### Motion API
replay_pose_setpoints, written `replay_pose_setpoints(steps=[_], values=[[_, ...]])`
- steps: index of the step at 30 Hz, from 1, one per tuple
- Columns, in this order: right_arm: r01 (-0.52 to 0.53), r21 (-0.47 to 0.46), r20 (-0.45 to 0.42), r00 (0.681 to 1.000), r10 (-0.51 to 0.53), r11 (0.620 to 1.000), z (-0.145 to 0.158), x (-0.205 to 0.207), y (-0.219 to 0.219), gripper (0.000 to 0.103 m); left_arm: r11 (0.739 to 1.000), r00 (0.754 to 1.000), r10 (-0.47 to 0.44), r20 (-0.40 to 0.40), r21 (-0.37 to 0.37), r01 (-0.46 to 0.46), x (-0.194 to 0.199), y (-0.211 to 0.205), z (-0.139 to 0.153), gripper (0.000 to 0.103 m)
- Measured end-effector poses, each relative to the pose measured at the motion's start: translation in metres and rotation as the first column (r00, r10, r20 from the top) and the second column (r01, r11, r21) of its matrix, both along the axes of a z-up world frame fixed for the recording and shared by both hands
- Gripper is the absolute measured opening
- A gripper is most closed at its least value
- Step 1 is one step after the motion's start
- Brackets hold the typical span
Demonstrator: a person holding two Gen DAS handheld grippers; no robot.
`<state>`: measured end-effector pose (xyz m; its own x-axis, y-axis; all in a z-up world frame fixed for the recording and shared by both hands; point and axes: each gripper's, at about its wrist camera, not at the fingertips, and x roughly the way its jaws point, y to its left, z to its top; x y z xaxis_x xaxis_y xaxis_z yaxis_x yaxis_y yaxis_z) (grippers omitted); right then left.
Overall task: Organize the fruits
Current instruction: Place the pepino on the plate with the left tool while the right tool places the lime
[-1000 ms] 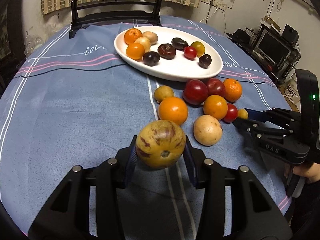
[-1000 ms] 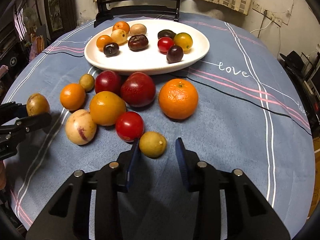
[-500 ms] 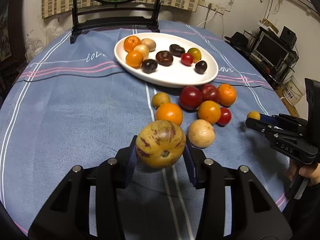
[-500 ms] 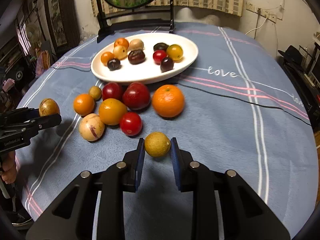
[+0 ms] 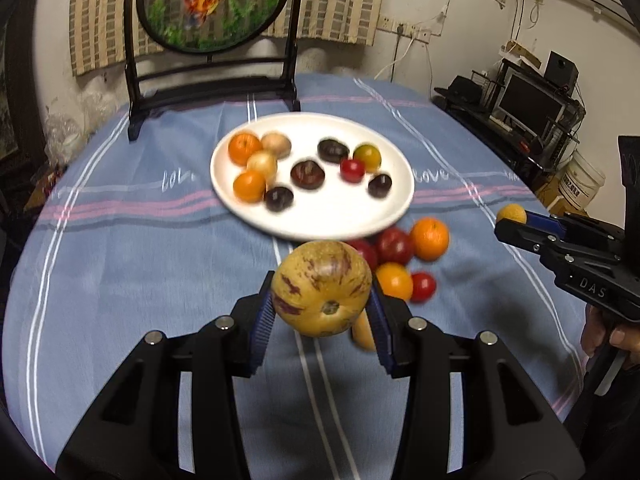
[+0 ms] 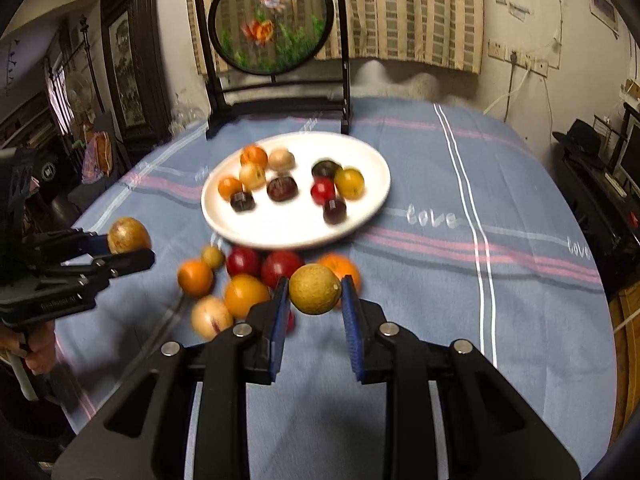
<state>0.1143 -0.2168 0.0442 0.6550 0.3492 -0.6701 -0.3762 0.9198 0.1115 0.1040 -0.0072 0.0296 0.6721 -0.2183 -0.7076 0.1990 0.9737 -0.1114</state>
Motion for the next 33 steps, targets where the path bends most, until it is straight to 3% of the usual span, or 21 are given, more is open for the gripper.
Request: replay_pose_setpoints(steps=[8, 17, 25, 33], values=[[-0.005, 0.090, 0.016, 1.000, 0.004, 0.996, 0.017, 0.056, 0.021, 0.027, 0.999, 0.999, 0.032, 0.041, -0.025, -0.031, 0.058, -0.001, 0.017, 0.044], [0.000, 0.051, -0.066, 0.998, 0.003, 0.999, -0.014, 0.116, 0.047, 0.027, 0.997, 0.996, 0.080, -0.035, -0.015, -0.081, 0.122, 0.005, -0.011, 0.044], [0.003, 0.012, -0.108, 0.994, -0.002, 1.000, -0.036, 0.148, 0.061, 0.027, 0.994, 0.991, 0.104, -0.086, -0.015, -0.106, 0.148, 0.012, -0.034, 0.044], [0.041, 0.059, -0.185, 0.982, -0.030, 0.997, -0.053, 0.167, 0.060, 0.031, 0.993, 0.990, 0.114, -0.084, -0.020, -0.116, 0.159, 0.012, -0.036, 0.047]])
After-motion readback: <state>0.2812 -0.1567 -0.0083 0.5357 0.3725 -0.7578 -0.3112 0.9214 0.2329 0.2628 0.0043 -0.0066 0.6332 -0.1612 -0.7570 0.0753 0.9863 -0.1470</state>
